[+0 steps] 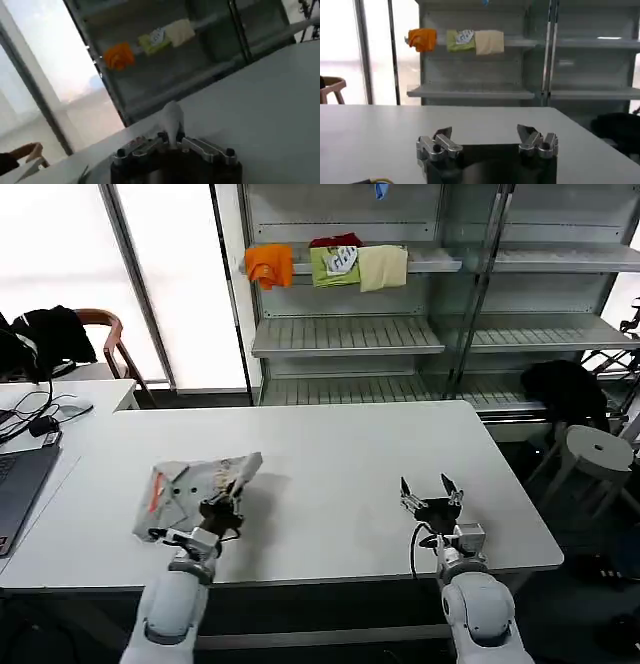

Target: Fold and organize the clothes.

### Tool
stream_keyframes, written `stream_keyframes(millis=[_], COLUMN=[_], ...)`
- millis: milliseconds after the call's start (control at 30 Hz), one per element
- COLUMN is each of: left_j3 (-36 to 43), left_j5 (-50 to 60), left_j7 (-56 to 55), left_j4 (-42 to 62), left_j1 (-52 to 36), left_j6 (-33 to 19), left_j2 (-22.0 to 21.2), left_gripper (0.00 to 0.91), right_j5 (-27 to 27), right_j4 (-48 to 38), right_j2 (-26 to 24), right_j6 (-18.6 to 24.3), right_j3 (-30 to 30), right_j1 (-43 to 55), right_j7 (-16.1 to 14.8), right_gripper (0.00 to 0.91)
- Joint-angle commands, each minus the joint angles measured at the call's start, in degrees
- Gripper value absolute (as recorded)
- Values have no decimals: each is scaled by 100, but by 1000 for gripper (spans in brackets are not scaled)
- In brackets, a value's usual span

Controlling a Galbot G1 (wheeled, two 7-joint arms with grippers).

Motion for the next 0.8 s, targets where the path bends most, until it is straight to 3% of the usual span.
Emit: stream_keyframes(millis=[33, 133, 167, 200, 233, 533, 800], left_j3=[1375, 1530, 1561, 1607, 1642, 1843, 1920], left_j5=[-937, -1068, -1054, -1055, -1046, -1179, -1537], left_j7=[-803, -985, -1003, -1016, -1051, -1297, -1342], left_j4=[188, 472, 567, 619, 685, -10, -1500], left_j1=[-659, -914, -962, -991, -999, -728, -580], left_j6=[859, 1043, 1061, 1082, 1120, 1412, 1696], left_j2=[-681, -1008, -1111, -1175, -1232, -1106, -748], left_gripper=[20, 20, 81, 222, 907, 907, 907], right_j5=[-3, -2, -5, -6, -9, -54, 872], right_j4=[13, 29, 27, 23, 20, -94, -344], right_j2=[5, -46, -50, -49, -50, 151, 698], right_j6=[-7, -17, -21, -27, -34, -448, -1100], right_j3=[17, 32, 30, 23, 13, -359, -982], right_j1=[2, -2, -2, -1, 2, 193, 559], right_j7=[-3, -17, -18, -20, -26, -272, -279], right_gripper=[907, 907, 907, 907, 907, 907, 907])
